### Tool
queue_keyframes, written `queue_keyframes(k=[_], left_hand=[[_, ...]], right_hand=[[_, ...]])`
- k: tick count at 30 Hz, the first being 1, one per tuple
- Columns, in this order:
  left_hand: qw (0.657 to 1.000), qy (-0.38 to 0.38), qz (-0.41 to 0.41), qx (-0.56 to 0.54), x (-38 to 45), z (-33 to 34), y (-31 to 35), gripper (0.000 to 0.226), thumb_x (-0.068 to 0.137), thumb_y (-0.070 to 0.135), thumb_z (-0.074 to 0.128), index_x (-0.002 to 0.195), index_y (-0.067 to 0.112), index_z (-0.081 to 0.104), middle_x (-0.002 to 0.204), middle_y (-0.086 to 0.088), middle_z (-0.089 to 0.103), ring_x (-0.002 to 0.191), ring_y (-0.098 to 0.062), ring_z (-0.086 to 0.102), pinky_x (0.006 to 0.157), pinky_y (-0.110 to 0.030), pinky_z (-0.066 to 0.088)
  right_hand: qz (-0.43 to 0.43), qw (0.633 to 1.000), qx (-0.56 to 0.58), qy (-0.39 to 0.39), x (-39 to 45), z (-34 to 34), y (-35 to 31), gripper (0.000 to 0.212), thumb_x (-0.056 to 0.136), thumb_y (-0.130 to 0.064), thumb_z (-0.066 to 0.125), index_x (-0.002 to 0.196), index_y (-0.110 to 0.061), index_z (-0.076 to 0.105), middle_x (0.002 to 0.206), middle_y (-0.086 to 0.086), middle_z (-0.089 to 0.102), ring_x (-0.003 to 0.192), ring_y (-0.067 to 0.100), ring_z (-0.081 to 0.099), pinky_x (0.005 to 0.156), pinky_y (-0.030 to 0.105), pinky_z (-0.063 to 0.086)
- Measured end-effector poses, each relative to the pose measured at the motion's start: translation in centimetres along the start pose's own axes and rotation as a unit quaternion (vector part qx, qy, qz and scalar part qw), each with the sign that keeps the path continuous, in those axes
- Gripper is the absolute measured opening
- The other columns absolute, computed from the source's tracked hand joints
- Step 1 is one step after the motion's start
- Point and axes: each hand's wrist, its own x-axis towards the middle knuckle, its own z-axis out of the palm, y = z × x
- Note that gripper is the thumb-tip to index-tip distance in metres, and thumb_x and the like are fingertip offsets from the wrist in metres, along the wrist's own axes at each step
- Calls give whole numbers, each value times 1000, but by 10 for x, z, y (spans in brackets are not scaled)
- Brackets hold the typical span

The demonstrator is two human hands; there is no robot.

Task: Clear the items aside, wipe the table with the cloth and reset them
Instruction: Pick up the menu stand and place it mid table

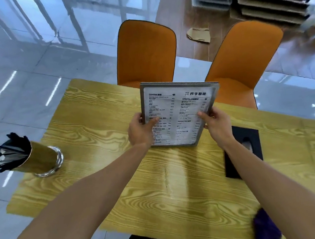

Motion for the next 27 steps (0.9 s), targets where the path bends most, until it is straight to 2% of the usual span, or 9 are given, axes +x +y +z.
queue_keyframes(k=[3,8,11,14,17,22,27], left_hand=[[1000,-29,5,-3,-13,17,0,40,71,48,87,97,24,68,91,10,75,86,-17,72,79,-49,59],[999,-42,14,17,-29,35,-1,40,71,48,87,96,23,68,91,8,74,85,-17,71,77,-49,60],[998,-54,10,7,-33,41,-4,38,71,41,89,96,22,68,94,5,75,89,-19,71,80,-49,59],[998,-57,14,5,-35,44,-6,35,71,37,90,94,22,67,93,5,74,89,-19,71,81,-49,60],[998,-55,27,28,-37,45,-6,38,74,39,88,100,19,68,94,5,74,88,-16,70,80,-47,59],[995,-61,52,59,-37,47,-7,39,79,42,84,104,18,65,99,5,72,89,-16,66,80,-45,57],[993,-80,57,65,-33,45,-9,39,79,41,84,104,18,64,101,3,72,92,-18,67,81,-47,58]], right_hand=[[21,1000,12,19,-5,-19,17,14,95,-27,73,105,-17,73,109,4,77,103,31,71,90,62,56],[45,998,22,45,-15,-39,35,13,93,-27,75,102,-18,73,108,2,76,104,29,71,91,58,58],[49,997,18,55,-20,-41,42,6,92,-29,76,96,-27,72,103,-5,76,99,21,72,90,54,60],[42,997,-4,67,-23,-42,49,9,91,-31,76,97,-24,72,99,-12,75,93,12,71,88,51,60],[38,997,-9,65,-26,-44,55,7,91,-31,76,92,-36,70,94,-19,76,88,2,70,89,49,60],[39,997,-6,65,-27,-46,56,8,92,-30,76,92,-36,71,97,-13,76,95,13,72,91,51,60],[42,997,-13,69,-29,-45,54,9,94,-28,75,101,-25,71,100,-9,75,95,11,71,91,46,61]])
